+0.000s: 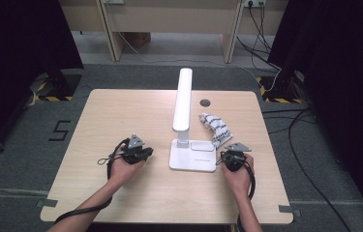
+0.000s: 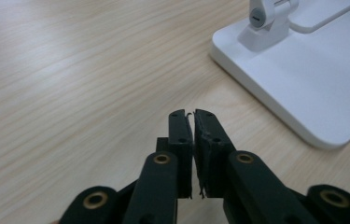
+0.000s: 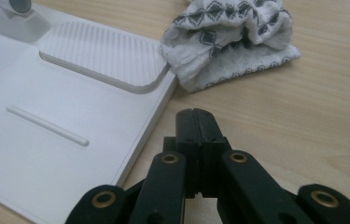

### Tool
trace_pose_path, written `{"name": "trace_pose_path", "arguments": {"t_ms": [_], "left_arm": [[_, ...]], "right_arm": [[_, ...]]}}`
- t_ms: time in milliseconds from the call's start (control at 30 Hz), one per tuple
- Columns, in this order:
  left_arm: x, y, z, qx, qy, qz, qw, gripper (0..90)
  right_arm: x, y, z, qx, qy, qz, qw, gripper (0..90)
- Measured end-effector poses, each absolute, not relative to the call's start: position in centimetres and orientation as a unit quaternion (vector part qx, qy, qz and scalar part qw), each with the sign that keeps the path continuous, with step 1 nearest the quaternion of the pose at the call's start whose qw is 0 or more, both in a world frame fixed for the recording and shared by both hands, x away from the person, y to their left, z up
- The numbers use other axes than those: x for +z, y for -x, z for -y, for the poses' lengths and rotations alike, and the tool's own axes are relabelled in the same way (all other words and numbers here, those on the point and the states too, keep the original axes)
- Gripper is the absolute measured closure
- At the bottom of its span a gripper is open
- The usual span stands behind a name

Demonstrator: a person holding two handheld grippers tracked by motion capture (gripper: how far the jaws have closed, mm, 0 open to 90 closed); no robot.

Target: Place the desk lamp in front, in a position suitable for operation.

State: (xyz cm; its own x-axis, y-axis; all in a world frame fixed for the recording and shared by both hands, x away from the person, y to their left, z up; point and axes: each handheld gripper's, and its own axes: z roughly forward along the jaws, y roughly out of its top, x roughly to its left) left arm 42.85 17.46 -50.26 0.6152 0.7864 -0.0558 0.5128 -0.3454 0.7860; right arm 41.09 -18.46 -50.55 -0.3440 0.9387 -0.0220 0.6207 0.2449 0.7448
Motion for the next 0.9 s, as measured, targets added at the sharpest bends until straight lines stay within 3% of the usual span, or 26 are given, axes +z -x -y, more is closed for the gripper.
{"name": "trace_pose_path", "arguments": {"t_ms": [400,900], "left_arm": [[-51.3,-44.5,-14.9,0.122,-0.804,-0.427,0.396,89.7],[-51.5,-44.5,-13.5,0.118,-0.806,-0.417,0.402,89.7]], "right_arm": [[-51.0,-42.3,17.8,0.323,-0.523,-0.756,0.225,90.0],[-51.0,-42.5,17.2,0.321,-0.512,-0.762,0.233,90.0]]}}
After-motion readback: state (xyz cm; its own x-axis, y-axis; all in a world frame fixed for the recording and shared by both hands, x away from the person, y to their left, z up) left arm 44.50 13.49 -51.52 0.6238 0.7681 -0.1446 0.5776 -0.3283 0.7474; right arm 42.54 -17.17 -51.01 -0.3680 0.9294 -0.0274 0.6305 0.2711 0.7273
